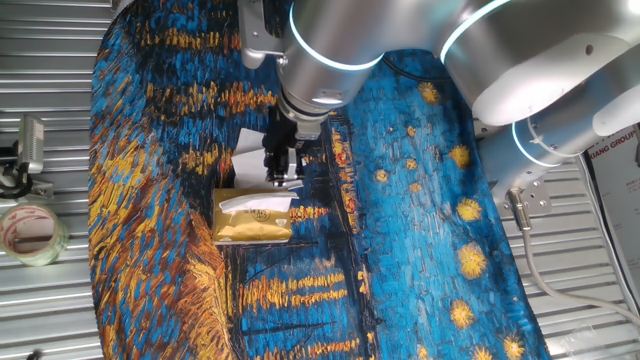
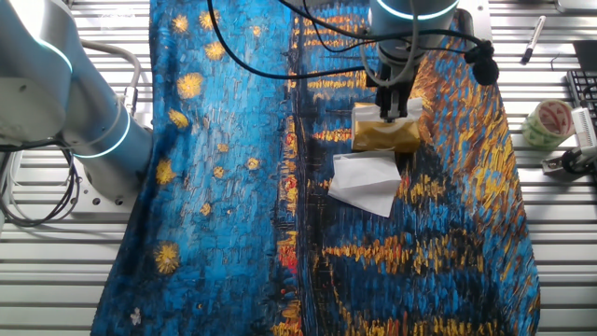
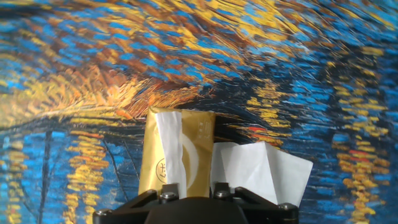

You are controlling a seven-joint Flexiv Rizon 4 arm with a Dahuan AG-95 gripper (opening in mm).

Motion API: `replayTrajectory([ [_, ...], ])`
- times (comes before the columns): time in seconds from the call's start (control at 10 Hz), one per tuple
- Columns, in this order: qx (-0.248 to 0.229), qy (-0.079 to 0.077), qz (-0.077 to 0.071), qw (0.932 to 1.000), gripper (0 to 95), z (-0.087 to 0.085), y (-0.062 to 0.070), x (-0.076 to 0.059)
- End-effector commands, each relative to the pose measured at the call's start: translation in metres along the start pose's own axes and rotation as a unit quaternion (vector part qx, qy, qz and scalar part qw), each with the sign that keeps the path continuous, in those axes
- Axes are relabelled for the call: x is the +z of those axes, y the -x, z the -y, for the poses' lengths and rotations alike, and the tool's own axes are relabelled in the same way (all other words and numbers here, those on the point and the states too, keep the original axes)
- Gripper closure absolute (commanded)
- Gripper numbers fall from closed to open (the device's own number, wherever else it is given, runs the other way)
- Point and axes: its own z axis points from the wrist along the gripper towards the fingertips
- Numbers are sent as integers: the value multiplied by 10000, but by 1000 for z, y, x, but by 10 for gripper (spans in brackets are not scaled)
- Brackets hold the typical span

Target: Pull out a napkin

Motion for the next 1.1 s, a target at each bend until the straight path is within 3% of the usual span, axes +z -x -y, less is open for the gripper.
replayTrajectory([
  [0.1, 7, 12, -8, 10000, 760, 0, 0, 0],
  [1.1, 104, 16, -33, 9999, 760, 0, -1, 0],
])
